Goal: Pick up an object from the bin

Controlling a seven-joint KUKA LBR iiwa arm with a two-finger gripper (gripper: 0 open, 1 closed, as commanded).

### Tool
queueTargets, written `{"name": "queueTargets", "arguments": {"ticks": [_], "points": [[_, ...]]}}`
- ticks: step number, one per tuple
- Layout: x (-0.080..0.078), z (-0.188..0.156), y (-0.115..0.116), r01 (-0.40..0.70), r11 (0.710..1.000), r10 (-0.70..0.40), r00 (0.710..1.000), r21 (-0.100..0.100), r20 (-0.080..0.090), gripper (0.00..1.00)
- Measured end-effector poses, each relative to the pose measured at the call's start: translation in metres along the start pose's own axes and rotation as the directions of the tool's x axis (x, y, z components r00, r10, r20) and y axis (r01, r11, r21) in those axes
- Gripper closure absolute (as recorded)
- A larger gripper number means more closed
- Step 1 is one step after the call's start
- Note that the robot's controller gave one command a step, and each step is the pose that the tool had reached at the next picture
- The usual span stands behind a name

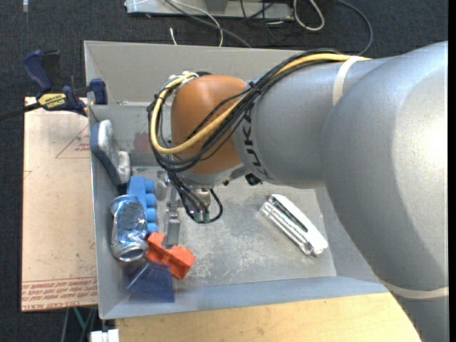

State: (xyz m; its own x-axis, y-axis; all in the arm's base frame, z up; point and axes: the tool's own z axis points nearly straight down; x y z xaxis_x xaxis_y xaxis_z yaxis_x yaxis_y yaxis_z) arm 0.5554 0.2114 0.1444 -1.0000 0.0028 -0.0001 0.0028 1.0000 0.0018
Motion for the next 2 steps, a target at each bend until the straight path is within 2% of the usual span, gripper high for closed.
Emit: {"name": "queueTargets", "arguments": {"ticks": [1, 2], "points": [[0.000, 0.000, 0.000, 0.000, 1.000, 0.000, 1.000, 0.000, 0.000, 0.00], [0.028, 0.044, 0.011, 0.168, 0.986, -0.168, 0.986, 0.000, 0.021, 0.00]]}}
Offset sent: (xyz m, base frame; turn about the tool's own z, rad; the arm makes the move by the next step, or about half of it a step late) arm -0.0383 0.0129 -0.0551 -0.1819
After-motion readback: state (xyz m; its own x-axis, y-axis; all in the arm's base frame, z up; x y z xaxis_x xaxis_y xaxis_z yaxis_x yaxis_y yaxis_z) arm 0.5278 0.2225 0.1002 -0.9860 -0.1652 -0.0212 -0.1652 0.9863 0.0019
